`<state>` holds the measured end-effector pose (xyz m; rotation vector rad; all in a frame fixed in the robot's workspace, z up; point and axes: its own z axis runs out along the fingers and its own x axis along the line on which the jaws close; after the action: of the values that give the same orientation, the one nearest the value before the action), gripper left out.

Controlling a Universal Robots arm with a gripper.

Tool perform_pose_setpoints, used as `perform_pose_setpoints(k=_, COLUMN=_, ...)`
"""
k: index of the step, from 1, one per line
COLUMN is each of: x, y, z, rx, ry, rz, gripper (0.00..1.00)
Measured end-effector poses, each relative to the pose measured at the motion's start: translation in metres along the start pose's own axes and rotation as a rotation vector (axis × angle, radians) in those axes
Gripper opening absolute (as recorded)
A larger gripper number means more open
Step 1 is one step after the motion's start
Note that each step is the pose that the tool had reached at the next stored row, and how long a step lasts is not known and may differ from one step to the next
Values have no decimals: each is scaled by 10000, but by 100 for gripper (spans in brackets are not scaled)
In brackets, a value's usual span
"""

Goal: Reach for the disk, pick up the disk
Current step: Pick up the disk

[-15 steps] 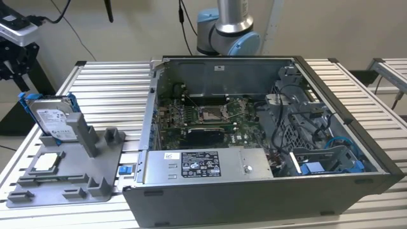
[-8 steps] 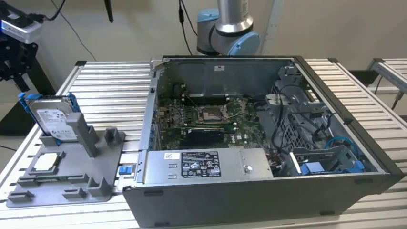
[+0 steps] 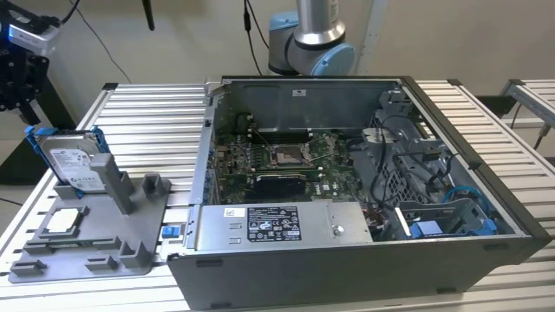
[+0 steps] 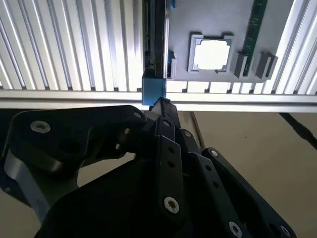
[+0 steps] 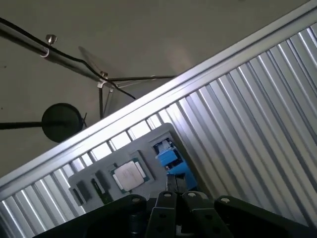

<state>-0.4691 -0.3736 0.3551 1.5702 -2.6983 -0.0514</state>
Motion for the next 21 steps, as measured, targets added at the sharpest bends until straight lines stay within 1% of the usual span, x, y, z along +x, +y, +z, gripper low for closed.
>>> perform_pose_setpoints(k=9, x=0, y=0, z=0, rx=0, ry=62, rz=-1635, gripper=0)
perform_pose_setpoints(k=16, x=0, y=0, z=0, rx=5, ry=94, rz=-2495, gripper=0)
perform_pose_setpoints(k=21, x=0, y=-1, z=0, rx=106, ry=85, rz=-3396, gripper=0)
